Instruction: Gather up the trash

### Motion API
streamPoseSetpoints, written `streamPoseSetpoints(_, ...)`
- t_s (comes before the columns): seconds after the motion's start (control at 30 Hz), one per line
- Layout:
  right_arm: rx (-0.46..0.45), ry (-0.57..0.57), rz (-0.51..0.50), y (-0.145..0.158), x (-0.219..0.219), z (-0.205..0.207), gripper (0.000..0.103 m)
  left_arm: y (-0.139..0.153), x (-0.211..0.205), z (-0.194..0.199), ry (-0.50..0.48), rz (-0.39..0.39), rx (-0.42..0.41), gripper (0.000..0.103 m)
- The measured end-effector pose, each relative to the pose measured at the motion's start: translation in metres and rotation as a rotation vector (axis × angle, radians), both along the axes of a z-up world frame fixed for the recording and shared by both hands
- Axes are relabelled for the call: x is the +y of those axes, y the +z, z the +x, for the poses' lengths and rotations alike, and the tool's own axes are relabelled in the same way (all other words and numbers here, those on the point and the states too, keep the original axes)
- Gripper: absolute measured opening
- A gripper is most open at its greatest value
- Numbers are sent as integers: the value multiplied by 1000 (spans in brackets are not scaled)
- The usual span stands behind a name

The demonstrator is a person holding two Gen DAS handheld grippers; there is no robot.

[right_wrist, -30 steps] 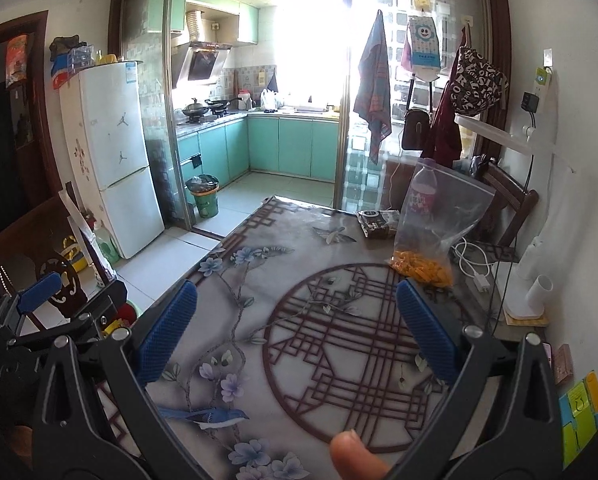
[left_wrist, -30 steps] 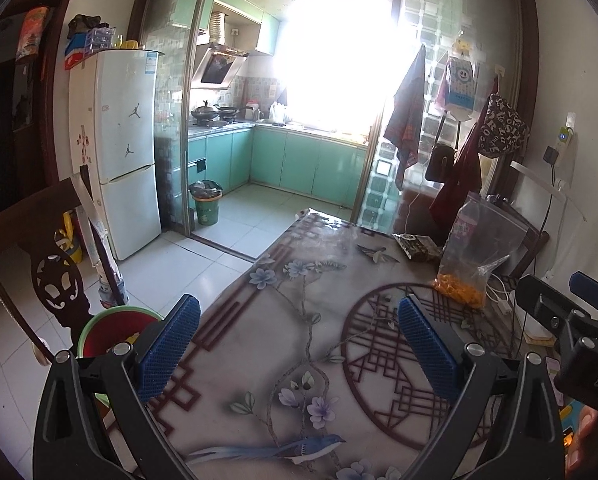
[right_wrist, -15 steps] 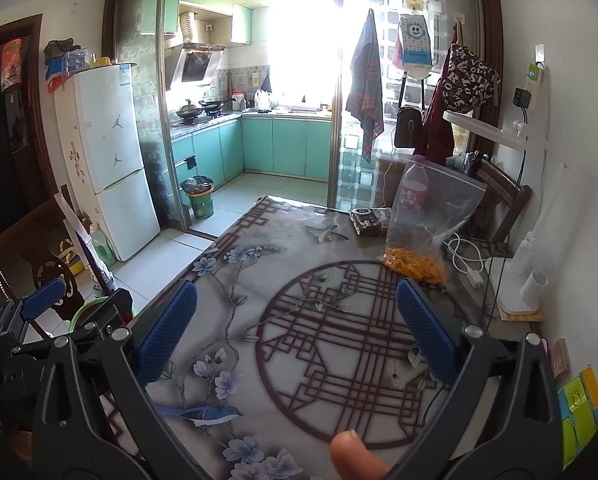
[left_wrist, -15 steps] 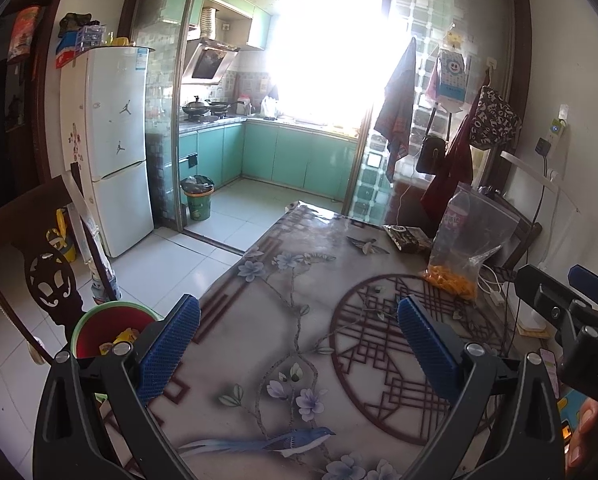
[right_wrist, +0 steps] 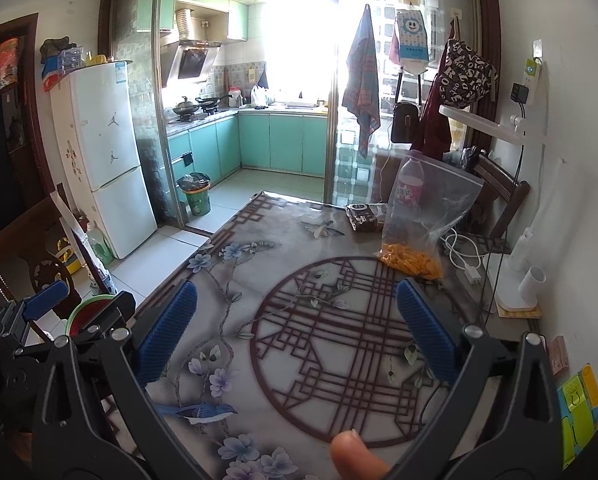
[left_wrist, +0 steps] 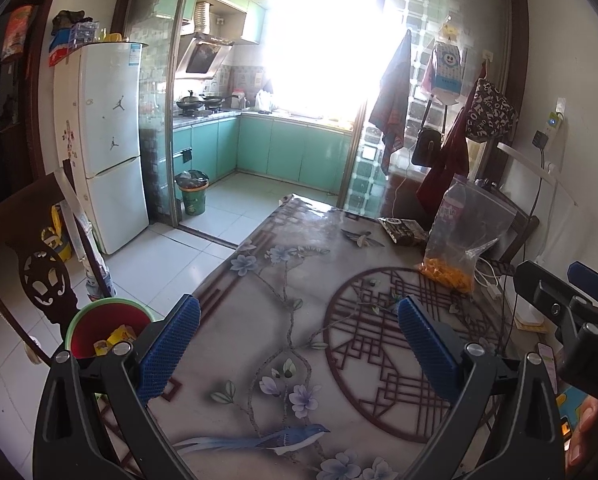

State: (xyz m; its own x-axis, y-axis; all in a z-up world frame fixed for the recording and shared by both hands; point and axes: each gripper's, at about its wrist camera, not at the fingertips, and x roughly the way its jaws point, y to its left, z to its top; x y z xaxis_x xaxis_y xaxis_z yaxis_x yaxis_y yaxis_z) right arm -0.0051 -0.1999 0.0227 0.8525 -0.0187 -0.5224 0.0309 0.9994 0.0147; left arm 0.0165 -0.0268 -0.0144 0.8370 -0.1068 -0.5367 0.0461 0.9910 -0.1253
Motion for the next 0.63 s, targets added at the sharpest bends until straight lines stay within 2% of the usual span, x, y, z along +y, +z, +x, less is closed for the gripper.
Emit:
streamPoseSetpoints(0.23,36,-33,12,-9,-5,12,98,-12,-7,19,-38,11,49,95)
streamPoseSetpoints(0.4,96,-84,57,-37,-20,33,98,-36,-13,47,-64,31,93,95)
streamPoseSetpoints(0.5,169,-112,136,-93,-41,55,98,-79,-21,80,-85,96,143,95)
streamPoseSetpoints(0.63,326,-214,216,-205,-76,78,98,-144,-24,120,-137,152,232,95)
